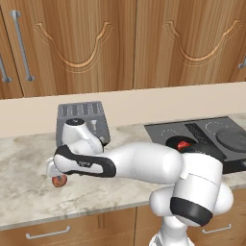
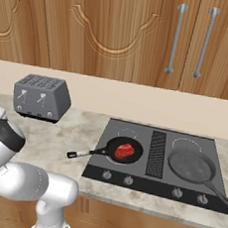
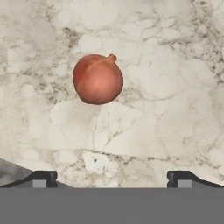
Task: Place both pans onto different burners. Then place the onion and the steak on different pans.
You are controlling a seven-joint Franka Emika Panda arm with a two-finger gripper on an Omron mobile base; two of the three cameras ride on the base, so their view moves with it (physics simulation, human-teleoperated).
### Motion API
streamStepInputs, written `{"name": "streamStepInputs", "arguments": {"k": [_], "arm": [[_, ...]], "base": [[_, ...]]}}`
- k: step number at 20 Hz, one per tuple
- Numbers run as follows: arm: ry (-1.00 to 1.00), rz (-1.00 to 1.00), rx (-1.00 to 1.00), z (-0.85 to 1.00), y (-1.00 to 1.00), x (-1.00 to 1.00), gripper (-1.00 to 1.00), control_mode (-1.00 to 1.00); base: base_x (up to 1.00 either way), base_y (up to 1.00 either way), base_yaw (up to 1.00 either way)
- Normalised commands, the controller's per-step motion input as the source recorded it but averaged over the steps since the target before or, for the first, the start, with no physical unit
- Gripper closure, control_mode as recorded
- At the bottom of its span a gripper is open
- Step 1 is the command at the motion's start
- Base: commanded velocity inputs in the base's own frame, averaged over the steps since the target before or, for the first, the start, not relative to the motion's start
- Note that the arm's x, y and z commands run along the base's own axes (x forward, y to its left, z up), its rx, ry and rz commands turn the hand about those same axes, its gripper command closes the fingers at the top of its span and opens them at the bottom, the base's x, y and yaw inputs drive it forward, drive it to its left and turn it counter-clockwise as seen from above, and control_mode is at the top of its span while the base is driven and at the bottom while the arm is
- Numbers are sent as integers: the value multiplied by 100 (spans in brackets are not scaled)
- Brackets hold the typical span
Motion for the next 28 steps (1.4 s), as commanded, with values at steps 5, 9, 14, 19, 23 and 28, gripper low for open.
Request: {"name": "streamStepInputs", "arguments": {"k": [5,9,14,19,23,28], "arm": [[-2,0,0,0,14,5,-100,-100],[-3,0,-1,-6,12,4,-100,-100],[-5,0,-2,-14,6,9,-100,-100],[-4,0,-1,-13,0,4,-100,-100],[-2,0,0,0,0,9,-100,-100],[-2,0,0,0,0,20,-100,-100]], "base": [[0,0,0],[0,0,0],[0,0,0],[0,0,0],[0,0,0],[0,0,0]]}}
